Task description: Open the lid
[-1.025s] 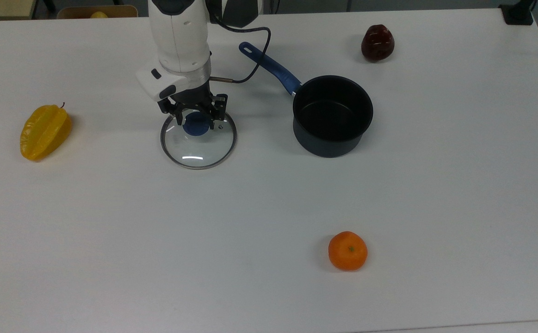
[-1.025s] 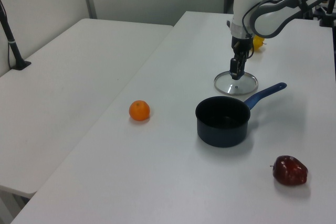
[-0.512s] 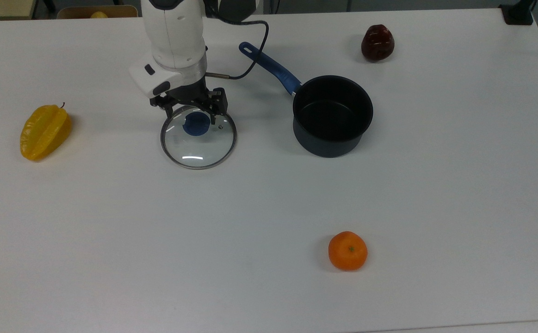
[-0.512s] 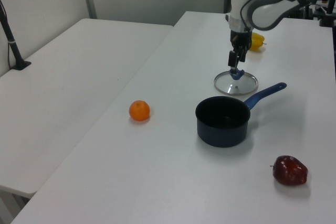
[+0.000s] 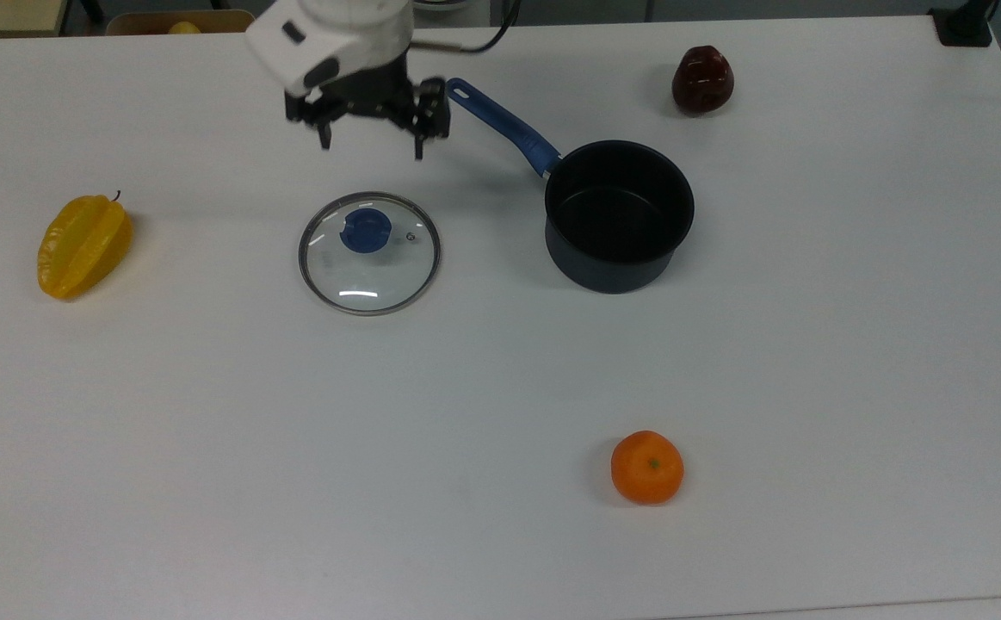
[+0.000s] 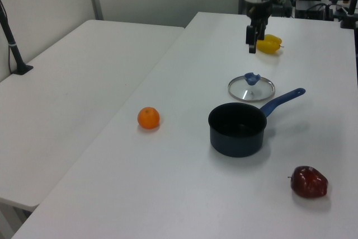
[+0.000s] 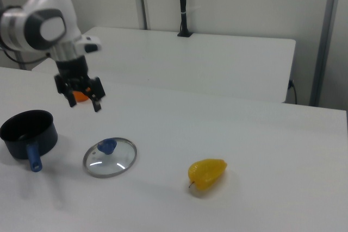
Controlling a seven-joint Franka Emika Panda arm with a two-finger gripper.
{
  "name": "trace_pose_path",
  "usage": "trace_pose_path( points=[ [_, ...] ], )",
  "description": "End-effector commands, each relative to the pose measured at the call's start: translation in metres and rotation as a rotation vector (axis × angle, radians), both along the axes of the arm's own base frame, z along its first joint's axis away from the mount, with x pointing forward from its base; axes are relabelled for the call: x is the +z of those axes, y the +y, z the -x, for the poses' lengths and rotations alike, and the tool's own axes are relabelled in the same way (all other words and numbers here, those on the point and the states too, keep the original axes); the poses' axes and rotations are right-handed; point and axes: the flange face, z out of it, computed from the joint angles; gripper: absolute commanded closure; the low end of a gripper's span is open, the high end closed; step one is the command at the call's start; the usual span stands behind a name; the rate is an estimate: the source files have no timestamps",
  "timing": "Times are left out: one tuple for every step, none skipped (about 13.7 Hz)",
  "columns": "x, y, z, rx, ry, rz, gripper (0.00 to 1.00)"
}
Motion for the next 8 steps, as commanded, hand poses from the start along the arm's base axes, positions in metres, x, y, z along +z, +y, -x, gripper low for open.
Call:
trace_pose_path(
  points=[
    [0.076,0.021,0.047,0.023,0.004,0.016,0.0],
    [0.087,0.019,0.057,0.016,0.014,0.009,0.0],
    [0.103,0.016,0.069,0.008,0.011,0.004,0.0],
    [0.115,0.012,0.079,0.002,0.014,-0.009,0.0],
    [0.121,0.008,0.085,-0.003,0.022,-0.011,0.0],
    [0.124,0.006,0.087,-0.007,0.021,-0.011,0.0],
    [0.124,0.004,0.086,-0.013,0.021,-0.011,0.0],
    [0.125,0.0,0.086,-0.017,0.016,-0.012,0.0]
  ],
)
